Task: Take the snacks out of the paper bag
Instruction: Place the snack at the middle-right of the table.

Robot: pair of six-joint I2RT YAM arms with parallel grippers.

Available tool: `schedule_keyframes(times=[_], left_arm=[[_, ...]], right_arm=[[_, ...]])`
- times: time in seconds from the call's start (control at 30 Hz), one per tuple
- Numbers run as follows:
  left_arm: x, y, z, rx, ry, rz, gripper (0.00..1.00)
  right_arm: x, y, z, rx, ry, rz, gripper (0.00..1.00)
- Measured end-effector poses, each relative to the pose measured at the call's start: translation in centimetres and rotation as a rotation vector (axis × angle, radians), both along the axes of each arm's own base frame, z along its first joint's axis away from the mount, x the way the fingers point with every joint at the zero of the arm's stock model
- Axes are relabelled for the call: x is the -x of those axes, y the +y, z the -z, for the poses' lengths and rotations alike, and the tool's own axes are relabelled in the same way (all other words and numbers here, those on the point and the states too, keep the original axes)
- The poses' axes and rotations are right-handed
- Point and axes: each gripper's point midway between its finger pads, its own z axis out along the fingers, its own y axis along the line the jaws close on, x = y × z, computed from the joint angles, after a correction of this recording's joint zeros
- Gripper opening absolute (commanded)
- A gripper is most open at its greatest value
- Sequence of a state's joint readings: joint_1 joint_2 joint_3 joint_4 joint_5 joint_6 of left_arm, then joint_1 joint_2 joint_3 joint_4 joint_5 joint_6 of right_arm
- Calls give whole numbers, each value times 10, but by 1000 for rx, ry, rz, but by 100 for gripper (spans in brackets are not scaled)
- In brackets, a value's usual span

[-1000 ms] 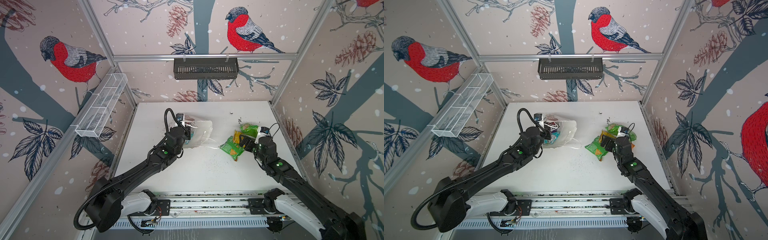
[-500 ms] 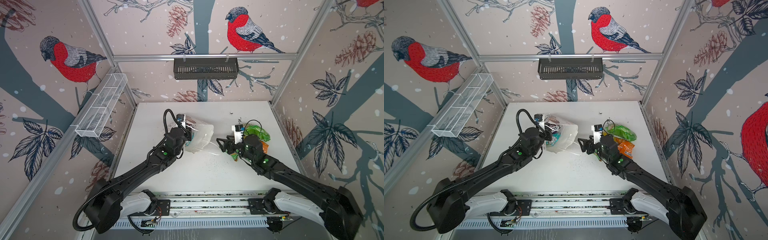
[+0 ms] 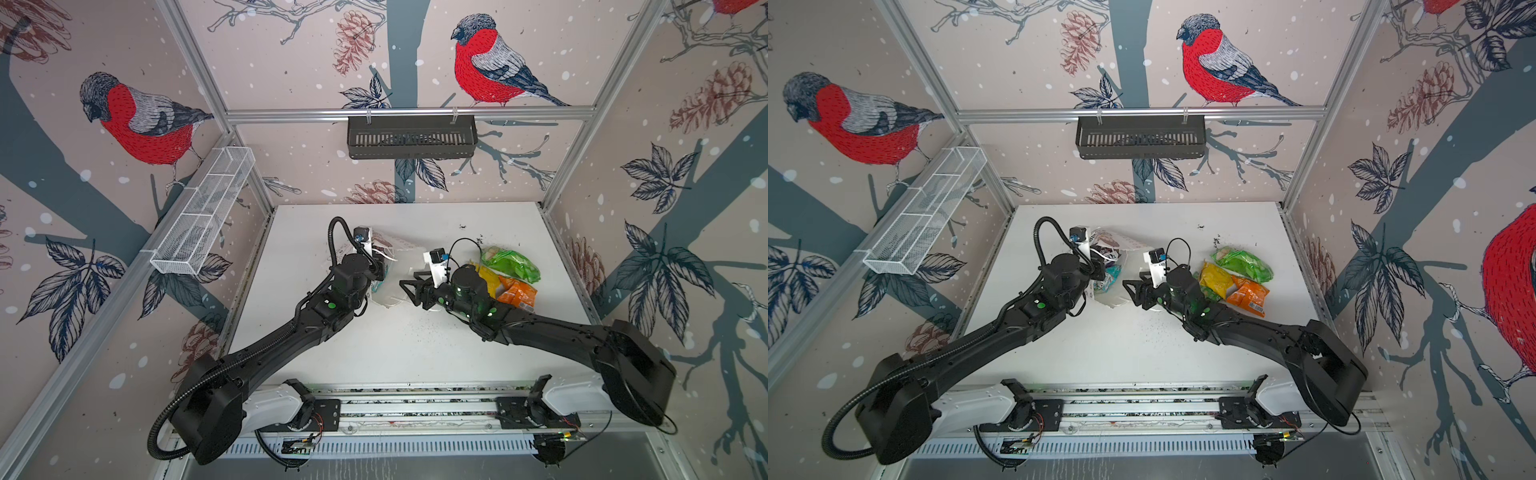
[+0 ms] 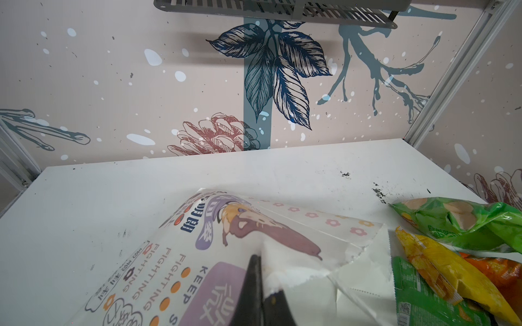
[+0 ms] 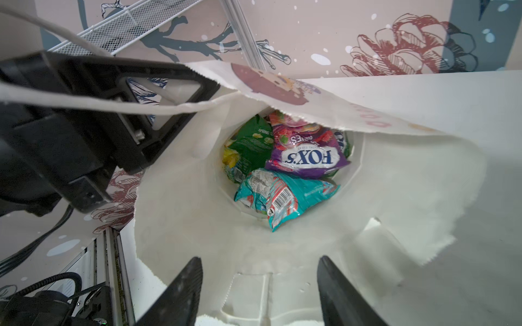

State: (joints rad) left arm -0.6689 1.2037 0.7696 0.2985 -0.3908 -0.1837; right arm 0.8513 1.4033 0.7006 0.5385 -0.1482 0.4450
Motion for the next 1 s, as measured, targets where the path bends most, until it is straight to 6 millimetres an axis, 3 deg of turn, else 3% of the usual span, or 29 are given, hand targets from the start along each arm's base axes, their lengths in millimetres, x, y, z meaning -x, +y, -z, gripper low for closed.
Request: schedule_keyframes(times=[0.37, 0.63, 1.0], left_arm=[[-3, -2, -1, -6, 12, -1, 0], [-11, -2, -5, -15, 33, -36, 0], [-11, -2, -8, -19, 48, -38, 0]], right_arm=[[-9, 38, 14, -8, -14, -44, 61], [-2, 45, 28, 36, -48, -42, 58], [-12, 57, 44, 98, -68, -29, 53]])
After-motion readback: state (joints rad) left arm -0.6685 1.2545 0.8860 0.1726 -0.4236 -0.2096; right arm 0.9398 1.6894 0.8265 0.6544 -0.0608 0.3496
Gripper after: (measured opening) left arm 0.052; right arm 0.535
